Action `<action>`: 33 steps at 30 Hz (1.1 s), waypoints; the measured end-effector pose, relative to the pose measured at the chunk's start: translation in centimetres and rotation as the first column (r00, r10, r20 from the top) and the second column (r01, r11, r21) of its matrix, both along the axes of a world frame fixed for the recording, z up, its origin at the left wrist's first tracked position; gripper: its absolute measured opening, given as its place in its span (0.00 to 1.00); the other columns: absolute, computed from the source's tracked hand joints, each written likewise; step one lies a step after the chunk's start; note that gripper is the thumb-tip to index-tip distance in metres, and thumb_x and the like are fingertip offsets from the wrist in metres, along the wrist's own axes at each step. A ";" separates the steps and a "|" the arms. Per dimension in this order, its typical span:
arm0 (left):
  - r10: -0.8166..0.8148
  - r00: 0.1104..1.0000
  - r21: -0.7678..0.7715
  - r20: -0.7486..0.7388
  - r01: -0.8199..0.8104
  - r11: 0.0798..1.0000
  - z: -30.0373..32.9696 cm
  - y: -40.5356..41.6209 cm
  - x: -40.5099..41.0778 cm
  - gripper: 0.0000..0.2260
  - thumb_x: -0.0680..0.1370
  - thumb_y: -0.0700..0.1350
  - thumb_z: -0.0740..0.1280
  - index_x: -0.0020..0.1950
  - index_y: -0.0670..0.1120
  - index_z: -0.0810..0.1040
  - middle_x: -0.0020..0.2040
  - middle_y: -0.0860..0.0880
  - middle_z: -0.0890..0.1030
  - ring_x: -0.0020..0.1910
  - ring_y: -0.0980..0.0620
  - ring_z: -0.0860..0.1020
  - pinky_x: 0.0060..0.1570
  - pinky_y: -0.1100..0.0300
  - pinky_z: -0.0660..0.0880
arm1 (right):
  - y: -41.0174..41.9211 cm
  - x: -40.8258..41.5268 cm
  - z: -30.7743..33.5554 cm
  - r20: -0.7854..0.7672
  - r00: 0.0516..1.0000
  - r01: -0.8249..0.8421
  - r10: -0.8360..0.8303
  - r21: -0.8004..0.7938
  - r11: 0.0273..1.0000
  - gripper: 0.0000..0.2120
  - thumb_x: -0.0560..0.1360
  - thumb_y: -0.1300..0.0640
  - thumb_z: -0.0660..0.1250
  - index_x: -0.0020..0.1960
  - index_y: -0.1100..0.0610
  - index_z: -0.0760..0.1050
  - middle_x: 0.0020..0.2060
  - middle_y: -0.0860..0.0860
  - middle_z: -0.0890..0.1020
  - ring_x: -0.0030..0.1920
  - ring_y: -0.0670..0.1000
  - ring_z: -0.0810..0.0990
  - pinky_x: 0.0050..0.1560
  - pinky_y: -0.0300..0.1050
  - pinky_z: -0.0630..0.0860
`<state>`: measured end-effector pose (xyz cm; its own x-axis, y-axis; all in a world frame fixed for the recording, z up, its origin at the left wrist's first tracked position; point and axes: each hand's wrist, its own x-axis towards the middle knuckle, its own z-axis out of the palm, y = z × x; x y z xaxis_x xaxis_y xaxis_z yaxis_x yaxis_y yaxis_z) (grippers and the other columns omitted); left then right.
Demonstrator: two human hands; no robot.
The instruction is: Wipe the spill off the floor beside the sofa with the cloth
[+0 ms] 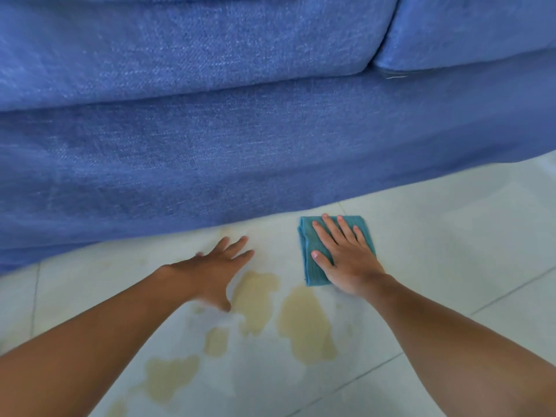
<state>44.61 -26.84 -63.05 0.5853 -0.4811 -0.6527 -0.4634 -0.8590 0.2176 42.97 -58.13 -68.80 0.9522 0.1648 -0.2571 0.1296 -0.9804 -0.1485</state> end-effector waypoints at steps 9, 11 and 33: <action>-0.085 0.996 0.096 0.033 0.082 0.992 0.1 0.4 -1.4 0.68 0.59 0.55 0.82 0.77 0.54 0.29 0.74 0.53 0.22 0.75 0.46 0.27 0.73 0.36 0.43 | -0.2 -5.5 0.4 0.058 0.996 0.073 -0.072 -0.011 0.997 0.34 0.79 0.35 0.41 0.83 0.44 0.42 0.83 0.43 0.43 0.83 0.51 0.39 0.81 0.56 0.41; -0.090 0.995 0.108 0.033 0.086 0.990 0.1 0.3 -1.4 0.68 0.59 0.55 0.82 0.77 0.53 0.28 0.74 0.52 0.22 0.75 0.45 0.27 0.73 0.36 0.43 | -0.2 -9.1 0.4 0.038 0.990 0.139 -0.139 0.003 0.990 0.34 0.79 0.35 0.42 0.83 0.43 0.42 0.83 0.42 0.41 0.82 0.50 0.38 0.81 0.57 0.41; -0.079 0.994 0.070 0.072 0.074 0.995 0.0 0.8 -1.5 0.68 0.58 0.59 0.81 0.77 0.57 0.29 0.75 0.57 0.24 0.76 0.50 0.29 0.75 0.40 0.45 | 13.3 -19.4 0.9 0.176 0.664 0.721 -0.727 0.108 0.685 0.36 0.75 0.39 0.55 0.78 0.59 0.68 0.78 0.59 0.68 0.77 0.66 0.66 0.74 0.68 0.58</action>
<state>43.15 -26.02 -63.03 0.5963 -0.4831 -0.6411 -0.5412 -0.8318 0.1234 23.54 -44.81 -67.88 0.8020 -0.5935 -0.0666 -0.5913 -0.7735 -0.2281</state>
